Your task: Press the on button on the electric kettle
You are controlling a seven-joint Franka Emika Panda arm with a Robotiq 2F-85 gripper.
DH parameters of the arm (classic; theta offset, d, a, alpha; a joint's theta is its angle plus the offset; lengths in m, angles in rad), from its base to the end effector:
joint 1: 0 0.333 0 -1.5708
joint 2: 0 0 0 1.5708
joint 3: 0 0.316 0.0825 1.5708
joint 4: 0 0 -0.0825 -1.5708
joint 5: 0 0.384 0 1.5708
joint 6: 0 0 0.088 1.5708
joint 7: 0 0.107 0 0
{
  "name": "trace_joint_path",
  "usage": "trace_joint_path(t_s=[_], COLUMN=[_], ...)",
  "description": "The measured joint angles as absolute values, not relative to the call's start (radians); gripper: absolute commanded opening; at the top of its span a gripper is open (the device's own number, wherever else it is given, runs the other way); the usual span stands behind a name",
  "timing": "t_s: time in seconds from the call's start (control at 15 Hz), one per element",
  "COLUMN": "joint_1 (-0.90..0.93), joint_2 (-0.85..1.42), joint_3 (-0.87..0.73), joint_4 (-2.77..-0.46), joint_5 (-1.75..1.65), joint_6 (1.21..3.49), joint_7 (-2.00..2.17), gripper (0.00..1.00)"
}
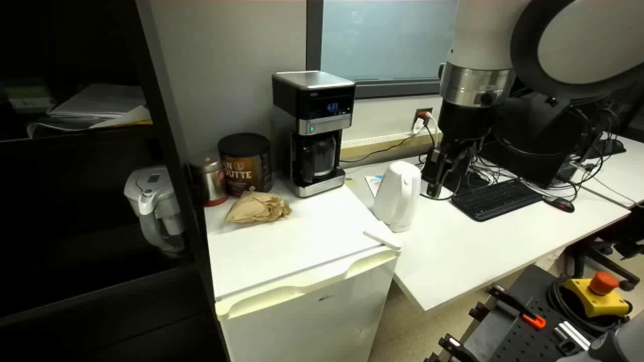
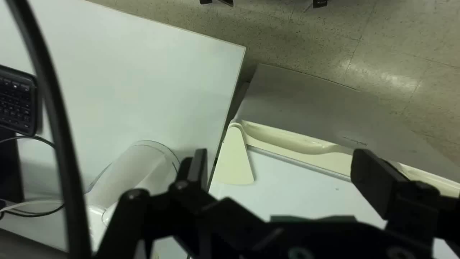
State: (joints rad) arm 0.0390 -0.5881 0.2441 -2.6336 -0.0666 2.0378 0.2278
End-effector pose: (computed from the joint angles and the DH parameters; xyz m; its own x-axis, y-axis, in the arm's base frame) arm 0.3484 0.0957 0.4266 0.9988 0.0465 0.0178 0.0422 -0.9803 0.1930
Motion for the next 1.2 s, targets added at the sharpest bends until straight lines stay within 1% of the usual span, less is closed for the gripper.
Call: trace_joint_path(t_s=[0.67,0.87,1.2], joint_1=[0.041,0.041,0.02], joint_2=[-0.586,-0.573,-0.506], joint_3=[0.238,0.211,0.134], joint_4=[-2.634,-2.638,-2.642], joint_5=[-0.068,-0.086,-0.143], joint_6=[2.038,2.055,2.145], joint_7=[0.228,0.214,0.156], gripper=[1.0,1.0,1.0])
